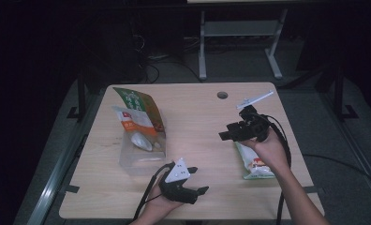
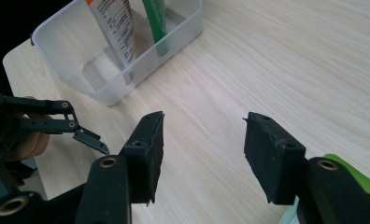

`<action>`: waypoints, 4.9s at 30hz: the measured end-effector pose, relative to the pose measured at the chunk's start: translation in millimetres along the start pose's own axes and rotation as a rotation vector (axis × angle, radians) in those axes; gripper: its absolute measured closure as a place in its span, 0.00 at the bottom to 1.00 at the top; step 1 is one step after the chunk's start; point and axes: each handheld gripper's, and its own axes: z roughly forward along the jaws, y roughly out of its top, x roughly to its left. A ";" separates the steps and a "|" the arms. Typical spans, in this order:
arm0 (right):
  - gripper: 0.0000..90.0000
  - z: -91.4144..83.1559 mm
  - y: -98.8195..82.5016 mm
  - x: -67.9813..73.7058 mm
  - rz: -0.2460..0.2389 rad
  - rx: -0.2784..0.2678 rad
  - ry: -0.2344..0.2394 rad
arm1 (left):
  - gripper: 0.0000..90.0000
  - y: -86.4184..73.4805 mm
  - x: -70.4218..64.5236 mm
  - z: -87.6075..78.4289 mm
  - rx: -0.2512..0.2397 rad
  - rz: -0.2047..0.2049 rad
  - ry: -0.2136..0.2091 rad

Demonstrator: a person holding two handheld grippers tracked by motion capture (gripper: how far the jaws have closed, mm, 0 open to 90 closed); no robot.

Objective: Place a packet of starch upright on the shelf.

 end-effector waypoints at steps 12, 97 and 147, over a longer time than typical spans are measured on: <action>0.50 -1.9 -21.8 -13.1 0.038 0.003 -0.024 | 0.30 0.0 0.7 1.1 0.000 0.017 0.005; 0.40 -8.7 -134.6 -54.7 0.177 0.177 -0.077 | 0.30 42.2 -17.3 36.5 0.041 0.036 -0.029; 0.36 -4.0 -123.7 -100.8 0.351 0.164 -0.148 | 0.68 76.4 1.5 111.8 0.145 -0.078 -0.045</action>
